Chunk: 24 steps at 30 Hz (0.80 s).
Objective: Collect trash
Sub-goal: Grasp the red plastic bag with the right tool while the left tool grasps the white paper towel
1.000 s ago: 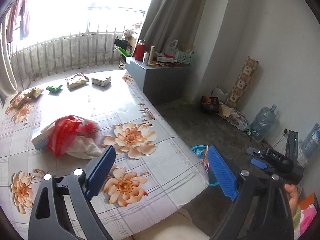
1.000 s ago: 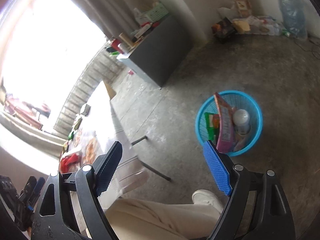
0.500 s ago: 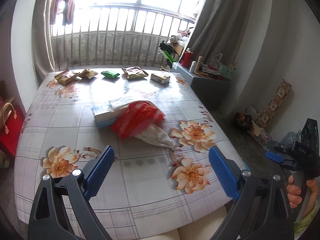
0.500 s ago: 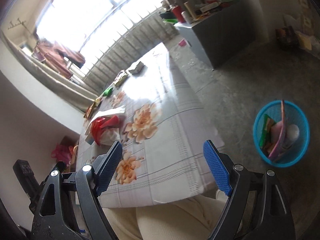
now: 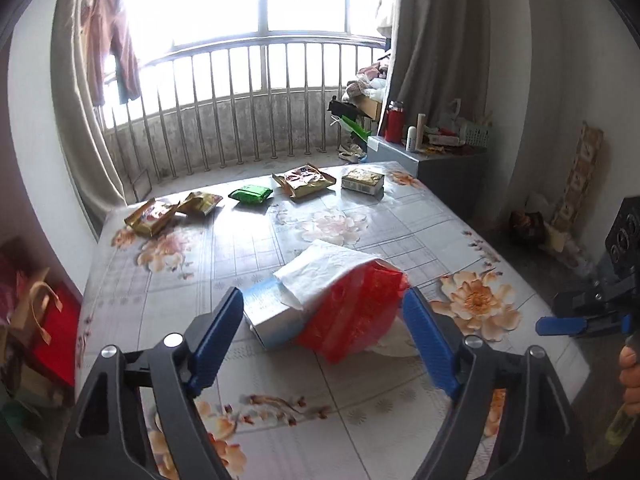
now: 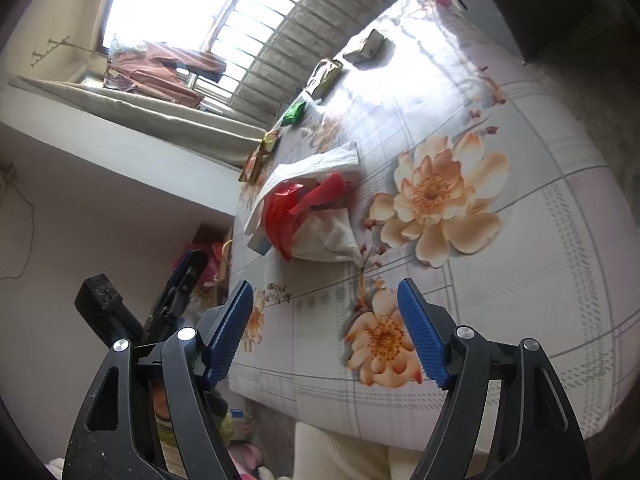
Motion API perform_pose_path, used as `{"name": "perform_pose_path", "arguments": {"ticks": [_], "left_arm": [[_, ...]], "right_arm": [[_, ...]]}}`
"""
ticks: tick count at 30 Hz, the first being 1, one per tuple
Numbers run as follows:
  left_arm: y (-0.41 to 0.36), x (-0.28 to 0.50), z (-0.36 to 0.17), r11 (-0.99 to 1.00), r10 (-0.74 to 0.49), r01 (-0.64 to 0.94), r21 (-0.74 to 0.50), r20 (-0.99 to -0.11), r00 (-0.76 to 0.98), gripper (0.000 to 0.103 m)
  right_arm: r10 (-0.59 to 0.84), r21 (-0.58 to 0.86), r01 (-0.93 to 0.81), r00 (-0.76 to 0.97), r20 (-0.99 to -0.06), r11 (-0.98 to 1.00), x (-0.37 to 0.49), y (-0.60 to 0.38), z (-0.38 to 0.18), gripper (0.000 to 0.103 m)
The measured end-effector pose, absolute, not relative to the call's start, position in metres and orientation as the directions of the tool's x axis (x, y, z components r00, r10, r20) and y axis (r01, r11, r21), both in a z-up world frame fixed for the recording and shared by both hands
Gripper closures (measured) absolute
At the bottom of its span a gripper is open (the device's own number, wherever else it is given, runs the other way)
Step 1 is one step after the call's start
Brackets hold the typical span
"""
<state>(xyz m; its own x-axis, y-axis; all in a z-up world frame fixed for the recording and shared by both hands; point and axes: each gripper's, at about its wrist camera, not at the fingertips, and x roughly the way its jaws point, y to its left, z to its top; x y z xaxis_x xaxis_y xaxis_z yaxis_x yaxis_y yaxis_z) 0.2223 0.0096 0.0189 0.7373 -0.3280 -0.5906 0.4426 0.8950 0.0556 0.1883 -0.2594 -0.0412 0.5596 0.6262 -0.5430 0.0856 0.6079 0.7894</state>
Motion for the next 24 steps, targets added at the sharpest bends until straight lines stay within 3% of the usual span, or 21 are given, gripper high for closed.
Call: {"name": "perform_pose_path", "arguments": {"ticks": [4,10,14,19,24], "left_arm": [[-0.009,0.243,0.004,0.855,-0.298,0.489,0.172,-0.609,0.735,0.041],[-0.018,0.269,-0.016,0.834,-0.252,0.504,0.225,-0.658,0.710,0.058],[-0.019,0.279,-0.023,0.836,-0.246,0.508,0.210,-0.682,0.688,0.066],[-0.016,0.287,-0.026,0.849,-0.249,0.500,0.171,-0.706,0.663,0.087],[-0.009,0.292,-0.028,0.862,-0.272,0.495,0.109,-0.724,0.633,0.096]], "right_arm": [[0.721,0.867,0.073,0.523,-0.455,0.493,0.215,-0.252,-0.047,0.043],[0.754,0.887,0.069,0.499,-0.428,0.457,0.263,-0.237,-0.049,0.049],[0.753,0.884,0.077,0.493,-0.436,0.461,0.290,-0.232,-0.053,0.051],[0.752,0.871,0.089,0.468,-0.465,0.483,0.313,-0.224,-0.060,0.054],[0.759,0.865,0.091,0.441,-0.479,0.493,0.320,-0.217,-0.069,0.055]]}}
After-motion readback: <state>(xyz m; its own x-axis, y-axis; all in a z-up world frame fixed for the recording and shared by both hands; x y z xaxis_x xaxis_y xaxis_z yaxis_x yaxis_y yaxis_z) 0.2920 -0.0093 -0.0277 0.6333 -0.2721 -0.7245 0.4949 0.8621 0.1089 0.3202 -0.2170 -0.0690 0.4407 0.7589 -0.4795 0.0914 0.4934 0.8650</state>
